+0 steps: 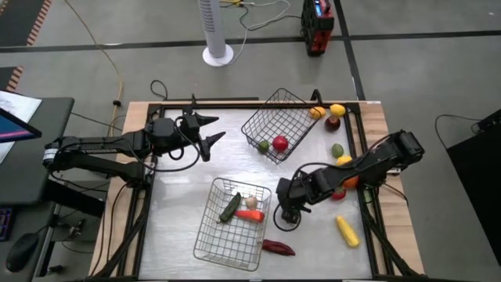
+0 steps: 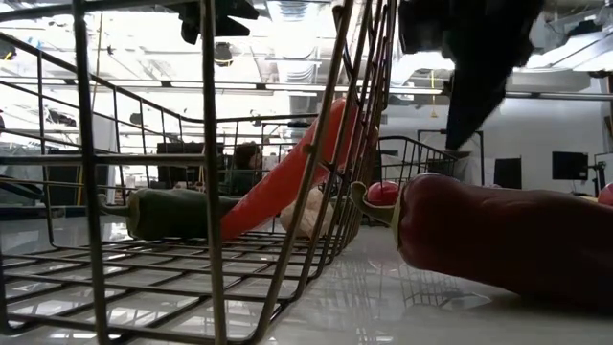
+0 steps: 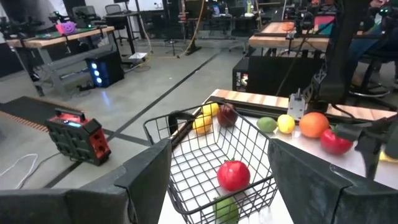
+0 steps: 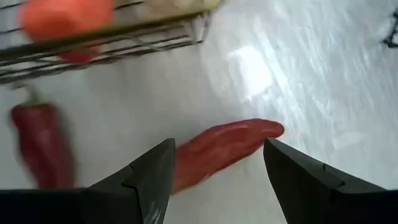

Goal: Sort produce into baskets
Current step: Put the top red chili pepper into the gold wire basket

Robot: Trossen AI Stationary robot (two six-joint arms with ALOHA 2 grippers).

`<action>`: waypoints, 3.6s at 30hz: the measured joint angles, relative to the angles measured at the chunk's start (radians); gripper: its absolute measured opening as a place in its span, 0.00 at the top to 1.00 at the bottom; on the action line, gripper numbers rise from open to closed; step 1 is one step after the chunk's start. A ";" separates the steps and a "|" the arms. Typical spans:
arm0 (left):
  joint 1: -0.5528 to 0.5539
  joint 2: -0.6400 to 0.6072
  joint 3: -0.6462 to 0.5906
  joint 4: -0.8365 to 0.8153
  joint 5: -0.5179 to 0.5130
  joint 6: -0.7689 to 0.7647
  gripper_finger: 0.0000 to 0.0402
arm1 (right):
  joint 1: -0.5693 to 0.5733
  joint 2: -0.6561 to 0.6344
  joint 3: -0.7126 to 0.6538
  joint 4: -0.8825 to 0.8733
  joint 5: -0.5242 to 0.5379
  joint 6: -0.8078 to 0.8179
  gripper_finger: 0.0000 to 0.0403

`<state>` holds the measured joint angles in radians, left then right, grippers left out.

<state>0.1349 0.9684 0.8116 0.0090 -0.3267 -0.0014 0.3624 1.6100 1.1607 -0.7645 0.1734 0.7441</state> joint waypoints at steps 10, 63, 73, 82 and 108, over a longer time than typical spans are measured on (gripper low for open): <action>0.000 0.000 0.000 0.000 -0.009 0.006 0.36 | 0.044 0.037 -0.086 0.107 -0.009 0.068 0.33; 0.000 -0.003 0.000 -0.044 -0.050 0.016 0.36 | 0.158 0.046 -0.042 -0.200 -0.223 0.049 0.28; 0.000 -0.003 0.000 -0.045 -0.055 0.016 0.36 | 0.286 0.145 -0.042 -0.166 -0.040 -0.061 0.28; 0.000 -0.003 0.000 -0.045 -0.093 0.016 0.36 | 0.302 0.177 -0.042 -0.168 0.012 -0.057 0.42; 0.000 -0.003 0.000 -0.053 -0.100 0.016 0.36 | 0.197 0.175 0.022 -0.167 -0.151 -0.060 0.69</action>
<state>0.1349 0.9653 0.8116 -0.0437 -0.4263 0.0149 0.5591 1.7855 1.1831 -0.9318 0.0224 0.6843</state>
